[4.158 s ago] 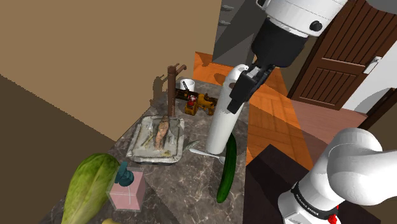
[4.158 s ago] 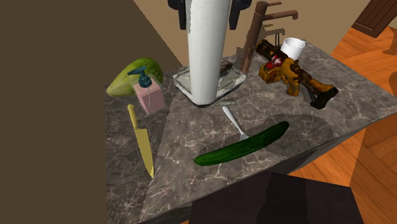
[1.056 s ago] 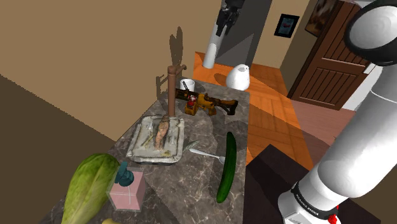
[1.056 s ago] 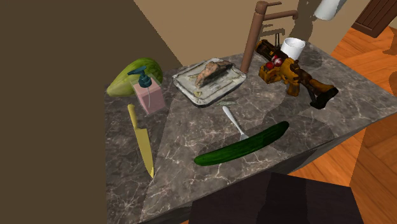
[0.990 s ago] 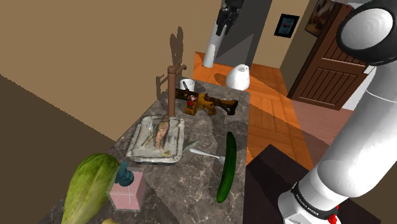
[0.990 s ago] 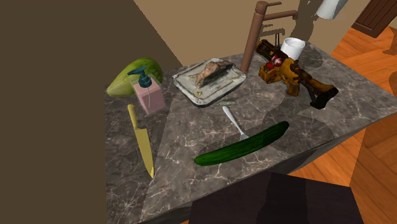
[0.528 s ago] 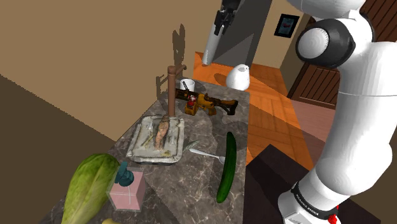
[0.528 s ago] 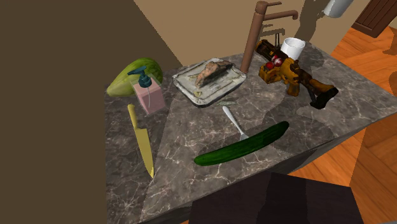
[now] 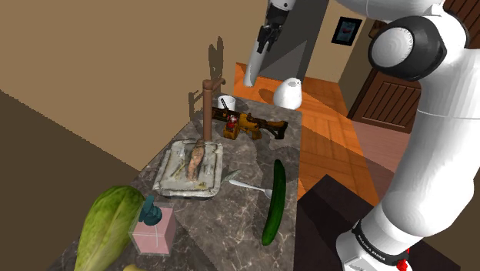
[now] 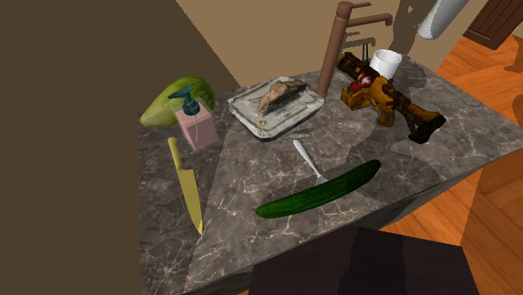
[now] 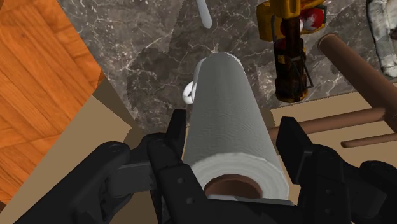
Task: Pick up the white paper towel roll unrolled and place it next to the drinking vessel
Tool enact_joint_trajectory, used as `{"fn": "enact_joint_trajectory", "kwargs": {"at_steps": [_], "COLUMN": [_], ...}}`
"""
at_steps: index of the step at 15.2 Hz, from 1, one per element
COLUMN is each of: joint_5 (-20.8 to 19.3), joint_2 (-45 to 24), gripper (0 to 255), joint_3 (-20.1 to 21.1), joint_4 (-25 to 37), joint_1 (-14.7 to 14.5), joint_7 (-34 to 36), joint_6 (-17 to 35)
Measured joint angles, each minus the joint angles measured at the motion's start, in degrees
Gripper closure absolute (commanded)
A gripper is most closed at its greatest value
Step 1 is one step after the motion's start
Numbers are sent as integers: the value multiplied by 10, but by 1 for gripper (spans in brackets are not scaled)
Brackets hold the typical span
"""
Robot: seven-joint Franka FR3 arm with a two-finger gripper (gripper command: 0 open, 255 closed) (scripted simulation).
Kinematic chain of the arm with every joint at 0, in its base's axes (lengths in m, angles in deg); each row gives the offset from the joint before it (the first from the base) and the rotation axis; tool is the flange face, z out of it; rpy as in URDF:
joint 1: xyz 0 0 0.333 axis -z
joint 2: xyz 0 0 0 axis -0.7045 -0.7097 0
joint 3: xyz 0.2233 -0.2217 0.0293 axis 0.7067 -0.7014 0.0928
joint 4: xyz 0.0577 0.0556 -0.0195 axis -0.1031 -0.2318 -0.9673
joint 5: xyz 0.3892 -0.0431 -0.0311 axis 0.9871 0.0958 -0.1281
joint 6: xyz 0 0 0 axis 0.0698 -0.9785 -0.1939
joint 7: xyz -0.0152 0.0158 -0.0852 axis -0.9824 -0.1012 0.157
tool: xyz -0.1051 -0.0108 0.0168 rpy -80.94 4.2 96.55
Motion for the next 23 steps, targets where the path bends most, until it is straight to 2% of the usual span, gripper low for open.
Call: {"fn": "enact_joint_trajectory", "kwargs": {"at_steps": [15, 23], "joint_5": [1, 4], "joint_2": [32, 29], "gripper": [255, 255], "joint_3": [1, 2], "joint_4": [-162, -220], "joint_1": [-6, -7], "joint_7": [-11, -18], "joint_6": [130, 191]}}
